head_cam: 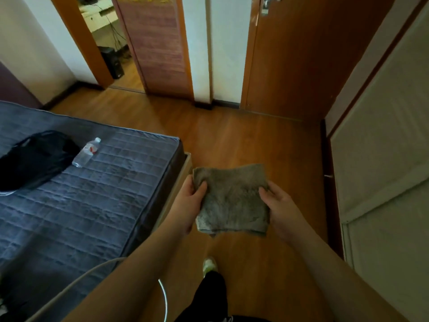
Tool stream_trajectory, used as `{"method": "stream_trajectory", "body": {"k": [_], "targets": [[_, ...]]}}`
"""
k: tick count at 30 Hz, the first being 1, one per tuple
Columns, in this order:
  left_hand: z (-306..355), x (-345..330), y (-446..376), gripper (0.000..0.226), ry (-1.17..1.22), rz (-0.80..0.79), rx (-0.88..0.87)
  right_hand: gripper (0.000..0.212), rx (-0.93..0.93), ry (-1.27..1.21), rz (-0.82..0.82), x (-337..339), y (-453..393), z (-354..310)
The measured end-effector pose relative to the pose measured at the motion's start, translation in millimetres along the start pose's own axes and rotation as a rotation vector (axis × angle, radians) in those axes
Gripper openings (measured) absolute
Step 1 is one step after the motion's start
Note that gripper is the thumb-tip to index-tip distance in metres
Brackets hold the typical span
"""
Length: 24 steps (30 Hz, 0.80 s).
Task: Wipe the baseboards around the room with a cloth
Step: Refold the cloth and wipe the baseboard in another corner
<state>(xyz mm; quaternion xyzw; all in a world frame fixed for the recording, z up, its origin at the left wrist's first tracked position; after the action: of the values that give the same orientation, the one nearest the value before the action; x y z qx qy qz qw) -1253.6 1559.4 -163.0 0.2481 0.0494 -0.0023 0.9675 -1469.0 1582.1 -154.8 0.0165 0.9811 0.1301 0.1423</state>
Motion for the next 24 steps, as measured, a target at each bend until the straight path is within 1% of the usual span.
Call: {"method": "stream_trajectory", "body": {"k": [1,3,5,6,7,8,11,13,15,19,20,24], "targets": [[8,4,-16,0.038,-0.086,0.032,-0.054,0.015,0.034,0.102,0.014,-4,-19,-4],[21,10,-47,0.049,-0.198,0.066,-0.086,0.028,0.078,0.264,0.038,-10,-56,-8],[33,15,-77,0.046,-0.268,0.126,-0.113,0.046,0.127,0.423,0.025,-18,-93,-16],[39,17,-92,0.046,-0.285,0.152,-0.109,0.049,0.152,0.495,0.027,-20,-110,-19],[46,18,-105,0.046,-0.275,0.163,-0.094,0.049,0.178,0.541,0.035,-23,-125,-23],[50,19,-118,0.045,-0.217,0.155,-0.065,0.048,0.2,0.587,0.031,-26,-139,-25],[63,18,-159,0.039,0.054,0.085,0.078,0.052,0.22,0.657,0.049,-28,-178,-30],[72,14,-182,0.043,0.141,0.046,0.147,0.051,0.201,0.602,0.064,-24,-204,-36],[83,8,-204,0.047,0.199,-0.007,0.184,0.047,0.15,0.458,0.068,-16,-231,-43],[106,-14,-253,0.055,0.262,-0.088,0.199,0.028,0.05,0.194,0.07,4,-287,-62],[112,-22,-267,0.055,0.261,-0.092,0.191,0.027,0.031,0.168,0.074,11,-302,-66],[141,-56,-331,0.048,0.236,-0.066,0.178,0.033,-0.042,0.051,0.064,42,-370,-80]]}}
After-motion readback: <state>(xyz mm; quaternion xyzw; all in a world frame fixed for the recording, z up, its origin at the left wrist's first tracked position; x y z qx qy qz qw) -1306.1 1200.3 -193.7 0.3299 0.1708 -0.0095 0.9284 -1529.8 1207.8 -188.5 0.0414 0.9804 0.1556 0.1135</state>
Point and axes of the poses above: each hand's wrist, its own y-axis away from the middle knuckle, its own x-axis out of the back of the hand, z = x × y, the point moved 5 cm from there along -y, towards the middle knuckle, and after that the axes turned 8 degrees about x, right-handed, at the moved point
